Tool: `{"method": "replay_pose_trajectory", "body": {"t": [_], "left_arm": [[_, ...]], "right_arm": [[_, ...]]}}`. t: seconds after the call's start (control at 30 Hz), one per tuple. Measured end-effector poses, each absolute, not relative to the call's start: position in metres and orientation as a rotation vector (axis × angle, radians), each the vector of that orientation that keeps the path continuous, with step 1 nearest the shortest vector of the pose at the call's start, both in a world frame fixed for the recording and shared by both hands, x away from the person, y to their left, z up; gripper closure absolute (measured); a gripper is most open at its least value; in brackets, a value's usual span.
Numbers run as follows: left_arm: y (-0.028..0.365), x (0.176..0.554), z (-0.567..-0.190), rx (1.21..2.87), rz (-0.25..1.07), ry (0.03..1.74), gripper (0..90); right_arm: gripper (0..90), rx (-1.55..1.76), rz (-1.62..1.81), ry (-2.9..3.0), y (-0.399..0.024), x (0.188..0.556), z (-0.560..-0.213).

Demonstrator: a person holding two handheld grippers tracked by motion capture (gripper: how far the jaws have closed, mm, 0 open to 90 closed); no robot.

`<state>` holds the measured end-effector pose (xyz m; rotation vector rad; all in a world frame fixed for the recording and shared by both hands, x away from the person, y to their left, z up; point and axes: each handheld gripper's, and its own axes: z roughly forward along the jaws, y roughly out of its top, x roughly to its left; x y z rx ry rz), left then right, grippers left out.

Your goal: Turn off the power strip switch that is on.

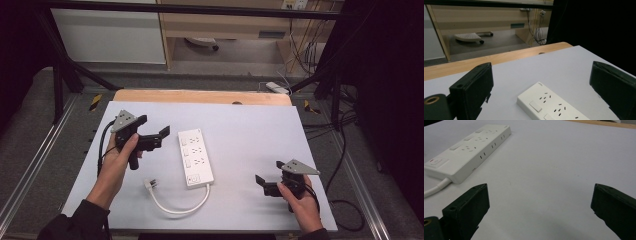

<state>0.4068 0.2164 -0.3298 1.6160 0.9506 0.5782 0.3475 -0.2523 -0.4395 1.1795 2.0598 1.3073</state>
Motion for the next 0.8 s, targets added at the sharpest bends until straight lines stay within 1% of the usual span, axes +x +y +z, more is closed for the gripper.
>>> {"method": "replay_pose_trajectory", "body": {"t": [0.4, 0.8], "left_arm": [[0.244, 0.381, -0.323, 1.597, 0.603, 0.951, 5.0], [0.27, 0.357, -0.325, 1.559, 0.62, 0.965, 5.0]], "right_arm": [[2.3, 1.178, 1.305, 2.059, -0.253, 0.348, -0.439], [2.3, 1.182, 1.305, 2.056, -0.254, 0.348, -0.439]]}}
